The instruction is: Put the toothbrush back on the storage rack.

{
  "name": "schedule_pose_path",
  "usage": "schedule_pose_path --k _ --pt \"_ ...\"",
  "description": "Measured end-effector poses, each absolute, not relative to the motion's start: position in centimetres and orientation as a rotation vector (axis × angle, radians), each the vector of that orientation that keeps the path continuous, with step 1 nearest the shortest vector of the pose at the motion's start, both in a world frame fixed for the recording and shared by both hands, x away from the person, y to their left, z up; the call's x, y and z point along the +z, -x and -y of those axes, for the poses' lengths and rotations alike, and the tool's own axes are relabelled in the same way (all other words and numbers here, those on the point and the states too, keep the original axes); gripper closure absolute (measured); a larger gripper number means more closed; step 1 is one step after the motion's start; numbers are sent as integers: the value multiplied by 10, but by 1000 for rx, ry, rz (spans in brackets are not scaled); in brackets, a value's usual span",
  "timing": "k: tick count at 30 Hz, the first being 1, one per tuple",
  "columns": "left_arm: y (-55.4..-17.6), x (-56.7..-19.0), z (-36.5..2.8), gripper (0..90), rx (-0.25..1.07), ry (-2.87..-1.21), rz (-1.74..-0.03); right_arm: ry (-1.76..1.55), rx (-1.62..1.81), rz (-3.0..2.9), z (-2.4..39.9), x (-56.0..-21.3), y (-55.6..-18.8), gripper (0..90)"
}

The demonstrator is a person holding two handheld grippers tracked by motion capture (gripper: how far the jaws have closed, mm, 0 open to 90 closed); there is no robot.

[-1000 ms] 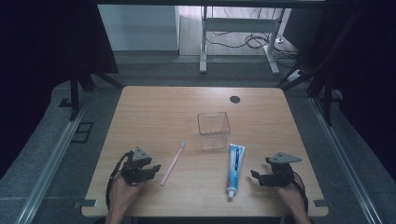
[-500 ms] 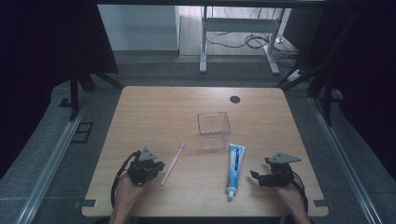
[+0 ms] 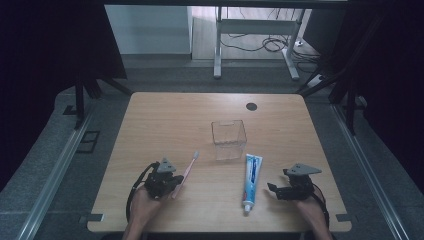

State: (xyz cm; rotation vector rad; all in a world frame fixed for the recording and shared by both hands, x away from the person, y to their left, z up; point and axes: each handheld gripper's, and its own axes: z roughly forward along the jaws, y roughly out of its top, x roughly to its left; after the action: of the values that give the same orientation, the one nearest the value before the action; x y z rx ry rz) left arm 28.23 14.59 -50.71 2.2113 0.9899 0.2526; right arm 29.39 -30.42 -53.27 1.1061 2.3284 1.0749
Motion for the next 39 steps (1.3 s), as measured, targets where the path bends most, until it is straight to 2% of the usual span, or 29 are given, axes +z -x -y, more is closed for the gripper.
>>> schedule_pose_path --k 15,39 --pt "-283 -518 -130 895 207 -2300 -967 -1104 1070 -2343 303 -534 -294 151" --pt "-288 -521 -151 894 217 -2310 -1044 -1105 1068 -2368 303 -536 -295 168"
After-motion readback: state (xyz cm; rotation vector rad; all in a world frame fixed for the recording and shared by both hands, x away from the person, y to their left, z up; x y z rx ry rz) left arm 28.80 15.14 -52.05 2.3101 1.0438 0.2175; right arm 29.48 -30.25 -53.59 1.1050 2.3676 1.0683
